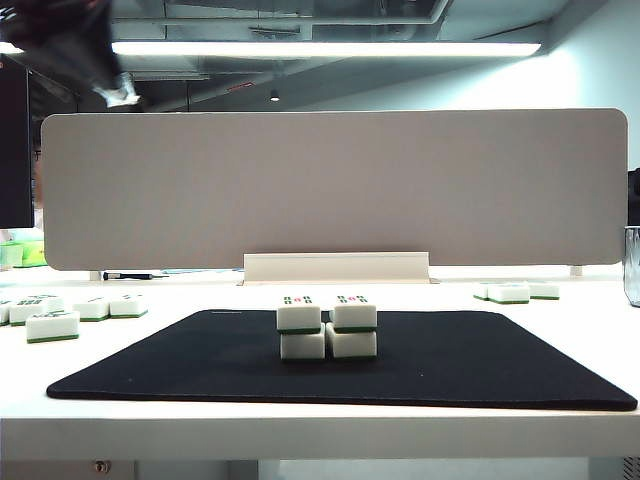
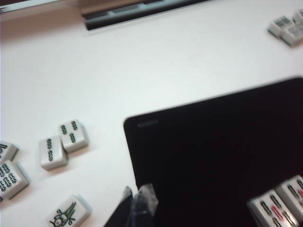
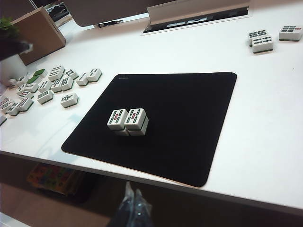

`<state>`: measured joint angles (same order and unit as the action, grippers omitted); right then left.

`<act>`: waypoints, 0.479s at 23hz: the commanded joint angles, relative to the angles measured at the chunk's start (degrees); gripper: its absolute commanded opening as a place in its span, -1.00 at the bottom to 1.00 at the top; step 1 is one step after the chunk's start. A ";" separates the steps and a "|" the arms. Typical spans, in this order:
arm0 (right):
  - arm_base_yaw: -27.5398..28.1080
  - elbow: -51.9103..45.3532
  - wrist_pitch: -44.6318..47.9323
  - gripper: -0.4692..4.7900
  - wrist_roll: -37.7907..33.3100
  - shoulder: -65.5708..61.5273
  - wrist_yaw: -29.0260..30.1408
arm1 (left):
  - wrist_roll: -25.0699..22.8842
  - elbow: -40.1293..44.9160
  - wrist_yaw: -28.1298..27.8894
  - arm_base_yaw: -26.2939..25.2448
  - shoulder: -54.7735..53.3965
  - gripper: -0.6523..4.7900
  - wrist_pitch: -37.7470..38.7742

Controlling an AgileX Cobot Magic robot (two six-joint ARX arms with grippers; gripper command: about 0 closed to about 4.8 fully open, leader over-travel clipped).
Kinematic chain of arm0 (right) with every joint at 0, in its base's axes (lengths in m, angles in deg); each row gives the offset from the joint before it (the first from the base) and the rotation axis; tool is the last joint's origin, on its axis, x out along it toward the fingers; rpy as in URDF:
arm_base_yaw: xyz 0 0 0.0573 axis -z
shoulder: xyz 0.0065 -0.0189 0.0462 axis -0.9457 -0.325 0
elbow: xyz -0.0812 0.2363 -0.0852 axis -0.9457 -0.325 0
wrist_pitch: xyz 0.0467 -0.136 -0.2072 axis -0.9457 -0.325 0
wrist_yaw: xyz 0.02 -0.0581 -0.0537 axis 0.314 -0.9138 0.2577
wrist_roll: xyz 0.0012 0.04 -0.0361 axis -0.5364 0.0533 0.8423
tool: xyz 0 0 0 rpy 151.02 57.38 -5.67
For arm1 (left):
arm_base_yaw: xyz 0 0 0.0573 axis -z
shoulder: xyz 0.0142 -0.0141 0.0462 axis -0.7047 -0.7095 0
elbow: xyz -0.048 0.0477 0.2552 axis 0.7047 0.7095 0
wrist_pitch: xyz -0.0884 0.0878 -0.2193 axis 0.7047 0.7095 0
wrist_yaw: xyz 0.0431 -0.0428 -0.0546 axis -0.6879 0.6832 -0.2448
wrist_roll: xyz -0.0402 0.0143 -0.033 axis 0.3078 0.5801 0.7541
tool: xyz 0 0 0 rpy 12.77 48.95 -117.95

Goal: Arrange four mahjong tiles into a neat stack, creating two layers of paired tiles.

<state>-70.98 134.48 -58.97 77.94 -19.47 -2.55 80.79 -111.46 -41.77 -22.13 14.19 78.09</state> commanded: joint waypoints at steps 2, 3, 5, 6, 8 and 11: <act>-0.07 0.15 0.55 -0.82 0.11 0.68 0.09 | 0.98 11.06 0.26 -3.28 8.11 -0.78 -9.38; -0.07 0.15 0.55 -0.82 0.11 0.68 0.11 | 0.98 15.82 0.24 -4.66 12.11 -0.78 -12.41; -0.02 0.15 0.55 -0.82 0.11 0.68 0.13 | 1.01 20.72 0.22 -6.38 16.35 -0.78 -15.26; -0.02 0.15 0.55 -0.82 0.11 0.68 0.13 | 0.98 22.75 0.22 -7.23 18.27 -0.78 -16.24; -0.04 0.15 0.55 -0.82 0.11 0.68 0.07 | 0.96 26.91 0.15 -9.07 22.25 -0.78 -17.99; 0.00 0.15 0.55 -0.82 0.11 0.68 0.13 | 1.31 34.40 0.11 -12.26 28.55 -0.78 -21.55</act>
<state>-71.00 134.48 -58.97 77.92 -19.47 -2.53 81.84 -79.07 -41.82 -33.43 40.99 58.83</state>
